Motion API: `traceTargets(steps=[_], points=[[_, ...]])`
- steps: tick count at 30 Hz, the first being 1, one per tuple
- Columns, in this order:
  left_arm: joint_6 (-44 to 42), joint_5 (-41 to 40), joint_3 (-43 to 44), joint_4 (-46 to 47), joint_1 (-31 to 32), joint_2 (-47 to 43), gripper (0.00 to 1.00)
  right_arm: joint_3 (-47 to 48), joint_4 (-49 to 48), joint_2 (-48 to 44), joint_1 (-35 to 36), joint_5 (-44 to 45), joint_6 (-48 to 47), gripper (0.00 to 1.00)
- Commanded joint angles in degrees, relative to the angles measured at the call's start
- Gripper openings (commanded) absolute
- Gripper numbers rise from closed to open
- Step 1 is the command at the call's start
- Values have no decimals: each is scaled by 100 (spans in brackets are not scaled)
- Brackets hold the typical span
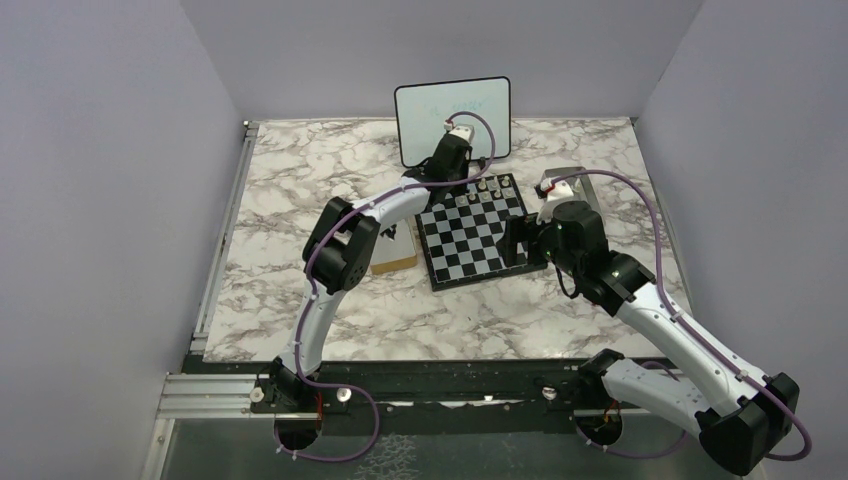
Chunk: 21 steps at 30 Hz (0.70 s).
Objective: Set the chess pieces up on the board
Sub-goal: Place the chess piece on the chessboard.
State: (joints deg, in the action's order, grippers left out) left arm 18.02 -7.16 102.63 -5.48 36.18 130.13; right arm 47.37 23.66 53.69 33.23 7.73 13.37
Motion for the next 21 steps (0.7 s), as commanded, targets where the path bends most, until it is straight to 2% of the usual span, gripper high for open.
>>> traceTargets(steps=[1, 5, 9, 21], points=[[61, -20, 203, -127, 34, 97, 16, -54, -130, -98, 25, 115, -89, 100], [120, -170, 209, -177, 38, 92, 17, -66, -134, -113, 25, 119, -89, 100], [70, -61, 227, -191, 20, 125, 25, -63, -128, -113, 25, 115, -89, 100], [-35, -5, 521, -358, 21, 134, 30, -46, -159, -77, 25, 80, -89, 100]])
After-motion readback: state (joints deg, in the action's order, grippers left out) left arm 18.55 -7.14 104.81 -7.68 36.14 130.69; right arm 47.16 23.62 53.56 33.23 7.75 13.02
